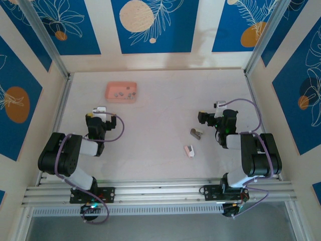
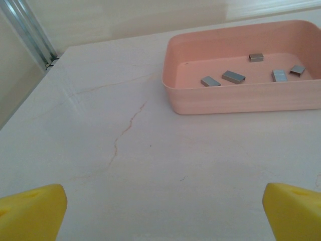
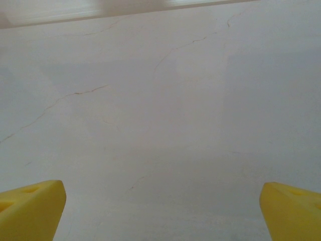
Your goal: Load the staples into the stapler
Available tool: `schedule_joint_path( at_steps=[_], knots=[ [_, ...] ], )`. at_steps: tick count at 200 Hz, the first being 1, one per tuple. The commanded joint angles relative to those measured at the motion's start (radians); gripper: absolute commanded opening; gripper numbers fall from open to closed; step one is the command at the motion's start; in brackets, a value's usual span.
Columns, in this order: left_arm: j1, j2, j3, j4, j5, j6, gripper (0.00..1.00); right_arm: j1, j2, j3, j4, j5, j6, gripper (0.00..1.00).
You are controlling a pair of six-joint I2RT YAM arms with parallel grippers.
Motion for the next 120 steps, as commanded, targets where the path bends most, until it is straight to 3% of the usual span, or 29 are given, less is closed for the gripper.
schedule_joint_path(
  at_steps=[1, 25, 40, 87, 120],
  knots=[
    [0.003, -0.054, -0.008, -0.013, 0.066, 0.025, 1.0, -0.001, 0.005, -0.002, 0.036, -0.006, -0.009, 0.99],
    [-0.014, -0.159, 0.014, -0.151, 0.074, 0.047, 1.0, -0.002, -0.002, -0.007, 0.042, -0.005, -0.009, 0.99],
    [-0.032, -0.241, 0.064, -0.296, 0.059, 0.06, 0.99, 0.01, -0.052, 0.022, -0.047, 0.002, -0.022, 0.99],
    [-0.076, -0.403, 0.239, -0.627, 0.221, -0.05, 0.9, 0.015, -0.214, 0.339, -0.8, -0.045, 0.11, 0.99],
    [-0.17, -0.419, 0.359, -0.845, 0.252, -0.05, 0.84, 0.052, -0.265, 0.471, -1.143, -0.136, 0.182, 0.99]
  ],
)
